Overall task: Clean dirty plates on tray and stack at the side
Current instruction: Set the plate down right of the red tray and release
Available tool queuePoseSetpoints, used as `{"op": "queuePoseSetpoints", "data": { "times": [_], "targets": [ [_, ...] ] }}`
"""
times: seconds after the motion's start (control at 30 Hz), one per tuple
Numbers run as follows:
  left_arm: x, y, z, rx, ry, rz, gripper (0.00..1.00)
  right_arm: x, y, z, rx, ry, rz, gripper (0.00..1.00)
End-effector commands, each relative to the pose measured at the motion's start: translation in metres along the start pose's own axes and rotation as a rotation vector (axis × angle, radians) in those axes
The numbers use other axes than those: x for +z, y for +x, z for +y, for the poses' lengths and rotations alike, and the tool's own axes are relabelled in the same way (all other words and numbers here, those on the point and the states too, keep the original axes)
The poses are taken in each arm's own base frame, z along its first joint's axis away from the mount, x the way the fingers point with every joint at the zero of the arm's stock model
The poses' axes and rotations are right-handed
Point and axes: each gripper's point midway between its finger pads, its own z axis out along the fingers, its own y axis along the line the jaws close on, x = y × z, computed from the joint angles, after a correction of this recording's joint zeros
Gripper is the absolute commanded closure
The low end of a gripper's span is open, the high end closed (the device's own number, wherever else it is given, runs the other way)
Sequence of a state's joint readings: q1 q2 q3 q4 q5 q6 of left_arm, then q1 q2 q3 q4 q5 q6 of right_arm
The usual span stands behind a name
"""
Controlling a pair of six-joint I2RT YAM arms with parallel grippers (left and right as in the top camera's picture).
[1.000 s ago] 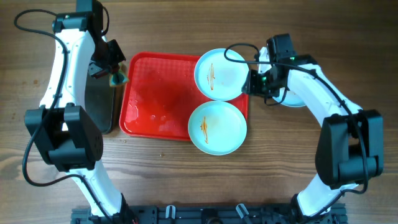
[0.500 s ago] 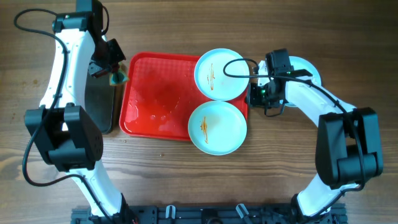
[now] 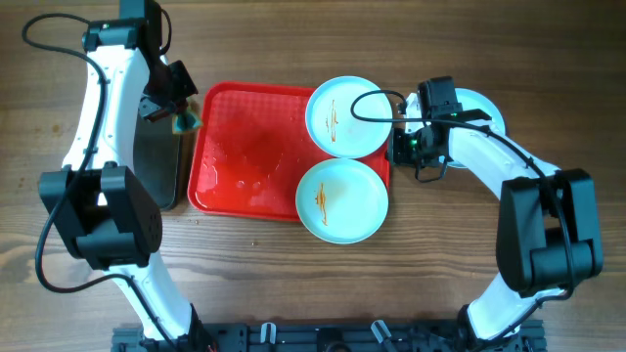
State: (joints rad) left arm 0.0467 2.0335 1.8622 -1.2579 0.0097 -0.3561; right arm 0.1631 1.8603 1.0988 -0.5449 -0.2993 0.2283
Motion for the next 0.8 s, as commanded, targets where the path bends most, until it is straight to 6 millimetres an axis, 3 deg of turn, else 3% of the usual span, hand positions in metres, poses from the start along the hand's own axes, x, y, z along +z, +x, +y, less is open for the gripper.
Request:
{"op": "queuePoseSetpoints", "data": {
  "times": [0.0,0.17,0.33,0.5,0.67,0.73,0.77],
  "targets": [
    [-0.018,-0.005,-0.005,0.014,0.031,-0.048,0.96,0.005,0.009,0.005,-0.016,-0.039,0.024,0.78],
    [-0.018,-0.006,-0.005,0.015,0.032,-0.05,0.96,0.012,0.018,0.001,0.001,-0.038,0.026,0.83],
    [-0.018,-0.007,-0.006,0.015,0.034,-0.055,0.96,0.013,0.011,0.002,0.003,-0.045,-0.007,0.96],
    [-0.018,-0.007,-0.005,0.015,0.033,-0.054,0.96,0.012,-0.012,0.007,-0.023,-0.063,-0.098,0.96],
    [-0.018,-0.007,-0.005,0.015,0.033,-0.053,0.96,0.012,-0.013,0.007,-0.024,-0.065,-0.101,0.95],
    [-0.018,-0.007,-0.005,0.015,0.033,-0.053,0.96,0.009,-0.013,0.01,-0.031,-0.077,-0.092,0.66],
    [-0.018,-0.007,-0.005,0.015,0.033,-0.053,0.96,0.005,-0.014,0.015,-0.035,-0.096,-0.084,0.6]
  ]
}}
